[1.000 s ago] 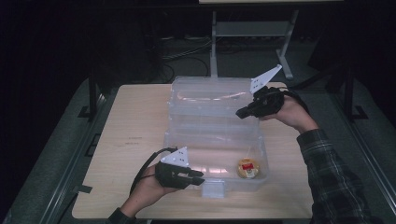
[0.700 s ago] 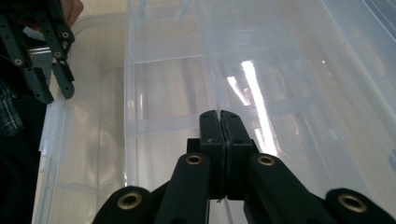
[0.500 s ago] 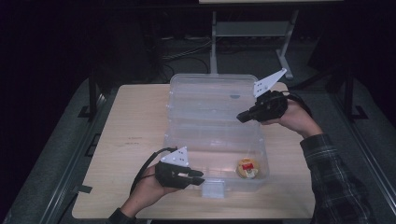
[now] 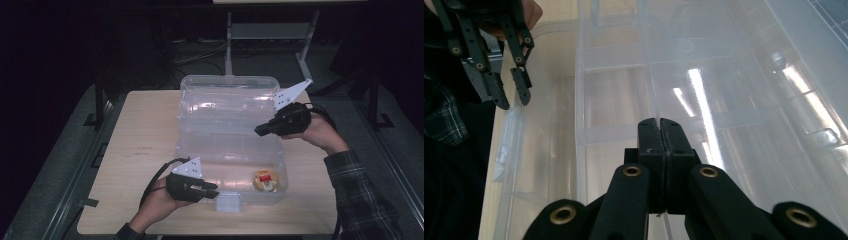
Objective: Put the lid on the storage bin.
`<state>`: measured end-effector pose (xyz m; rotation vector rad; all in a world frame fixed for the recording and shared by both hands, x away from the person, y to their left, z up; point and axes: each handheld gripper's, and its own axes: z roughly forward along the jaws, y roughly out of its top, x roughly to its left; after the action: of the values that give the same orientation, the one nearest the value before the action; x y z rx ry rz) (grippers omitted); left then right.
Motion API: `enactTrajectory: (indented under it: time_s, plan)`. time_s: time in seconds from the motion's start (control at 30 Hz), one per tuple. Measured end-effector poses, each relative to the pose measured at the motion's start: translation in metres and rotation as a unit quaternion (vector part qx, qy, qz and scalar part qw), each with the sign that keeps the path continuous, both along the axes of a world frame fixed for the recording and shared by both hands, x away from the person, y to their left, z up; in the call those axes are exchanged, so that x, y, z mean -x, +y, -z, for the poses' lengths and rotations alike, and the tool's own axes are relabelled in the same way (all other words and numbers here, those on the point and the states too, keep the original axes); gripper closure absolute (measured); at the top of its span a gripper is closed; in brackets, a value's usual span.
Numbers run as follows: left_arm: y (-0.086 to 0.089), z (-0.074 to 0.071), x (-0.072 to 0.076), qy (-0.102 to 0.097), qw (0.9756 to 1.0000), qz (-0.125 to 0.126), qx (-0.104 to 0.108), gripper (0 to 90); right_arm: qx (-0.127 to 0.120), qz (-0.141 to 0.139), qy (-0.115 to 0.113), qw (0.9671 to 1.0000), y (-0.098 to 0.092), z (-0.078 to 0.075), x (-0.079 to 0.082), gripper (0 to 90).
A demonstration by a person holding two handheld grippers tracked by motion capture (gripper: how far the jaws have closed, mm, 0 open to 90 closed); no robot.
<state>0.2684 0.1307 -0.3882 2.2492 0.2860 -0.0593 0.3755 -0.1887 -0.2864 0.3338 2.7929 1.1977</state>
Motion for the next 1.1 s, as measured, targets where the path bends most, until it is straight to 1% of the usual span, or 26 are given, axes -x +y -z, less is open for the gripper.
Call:
enactTrajectory:
  time_s: [0.17, 0.2, 0.23, 0.47, 0.6, 0.9, 1.03, 1.1]
  plan:
    - [0.000, 0.000, 0.000, 0.001, 1.0000, 0.001, -0.001, 74.9, 0.000, -0.004, -0.005, 1.0000, 0.000, 0.000, 0.005, 89.5]
    - [0.000, 0.000, 0.000, 0.001, 1.0000, 0.001, -0.001, 74.9, -0.001, -0.002, -0.004, 1.0000, 0.000, 0.000, 0.007, 89.5]
    - [0.000, 0.000, 0.000, 0.001, 1.0000, 0.001, -0.001, 74.9, 0.000, -0.005, -0.008, 1.0000, 0.000, 0.000, 0.007, 89.5]
    - [0.000, 0.000, 0.000, 0.000, 1.0000, 0.002, -0.002, 74.9, 0.000, -0.006, -0.004, 1.0000, 0.000, 0.000, 0.016, 89.7]
    - [0.000, 0.000, -0.001, 0.000, 1.0000, 0.002, -0.002, 74.9, 0.002, -0.012, -0.008, 0.9999, 0.000, 0.001, 0.020, 89.7]
    - [0.000, 0.000, -0.001, 0.001, 1.0000, 0.003, 0.000, 75.0, 0.003, -0.016, -0.014, 0.9998, 0.000, 0.002, 0.029, 89.7]
    - [0.000, 0.000, -0.001, 0.001, 1.0000, 0.003, 0.000, 75.0, 0.001, -0.018, -0.012, 0.9998, 0.000, 0.004, 0.034, 89.7]
    - [0.000, 0.000, -0.001, 0.001, 1.0000, 0.003, 0.000, 75.0, 0.000, -0.023, -0.015, 0.9996, 0.000, 0.005, 0.036, 89.7]
